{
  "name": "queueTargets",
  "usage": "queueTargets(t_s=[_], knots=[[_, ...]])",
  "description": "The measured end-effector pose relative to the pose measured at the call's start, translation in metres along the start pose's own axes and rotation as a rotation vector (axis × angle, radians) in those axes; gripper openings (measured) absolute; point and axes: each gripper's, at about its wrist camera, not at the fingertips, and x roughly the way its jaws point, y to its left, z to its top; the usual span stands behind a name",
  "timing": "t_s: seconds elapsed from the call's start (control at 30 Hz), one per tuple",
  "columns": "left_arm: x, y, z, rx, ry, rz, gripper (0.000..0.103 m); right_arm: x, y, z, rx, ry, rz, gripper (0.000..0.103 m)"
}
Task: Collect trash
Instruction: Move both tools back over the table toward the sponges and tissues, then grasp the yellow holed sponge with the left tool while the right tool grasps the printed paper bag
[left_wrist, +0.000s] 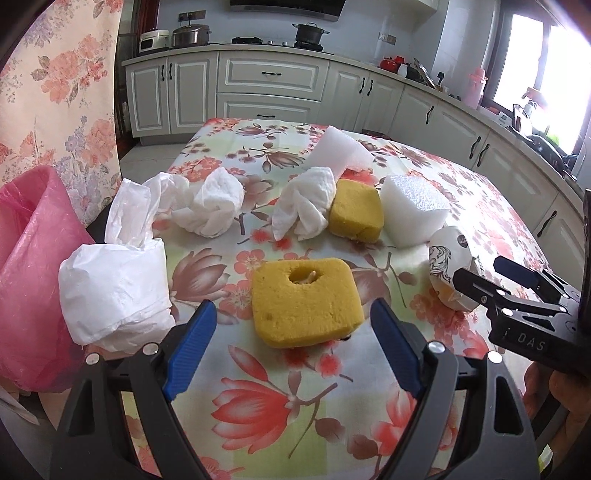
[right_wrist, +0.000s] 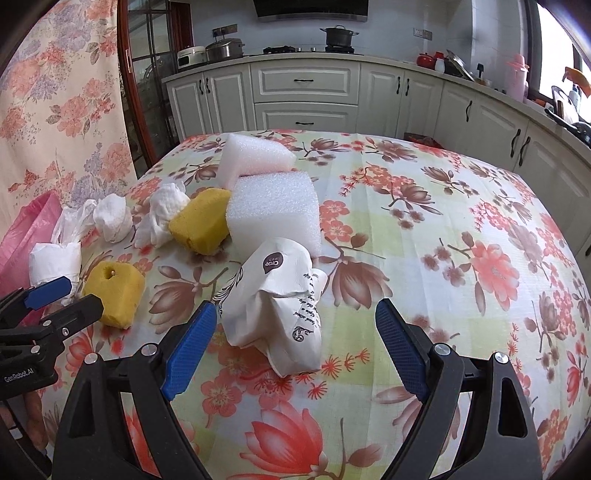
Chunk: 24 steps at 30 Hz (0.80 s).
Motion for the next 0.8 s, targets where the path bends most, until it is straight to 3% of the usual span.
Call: queueTargets(t_s=[0.2,0.37,0.43,0.53,0.8], knots=[[0.012,-0.007,0.002,0.016,0.018,-0.009,0.082,0.01,0.003,0.002,-0.019,0.027,-0.005,0.075],[0.021,-0.011,0.003,0.02,0.039,-0.002,0.082,0.016,0.004,0.001,-0.026,0.05,-0.008,0.057],[0.023,-0.012,0.003,0.026,0.048,0.008,0.082,0.016,0.004,0.001,-0.026,0.049,-0.006,0.057],[0.028,-0.013,0.004,0.034,0.068,0.007,0.065,0.016,0.004,0.0,-0.03,0.047,-0.008,0.057],[0.023,-0.017,0.004,0.047,0.059,0.001,0.06,0.007,-0.001,-0.002,-0.019,0.026,-0.012,0.056]])
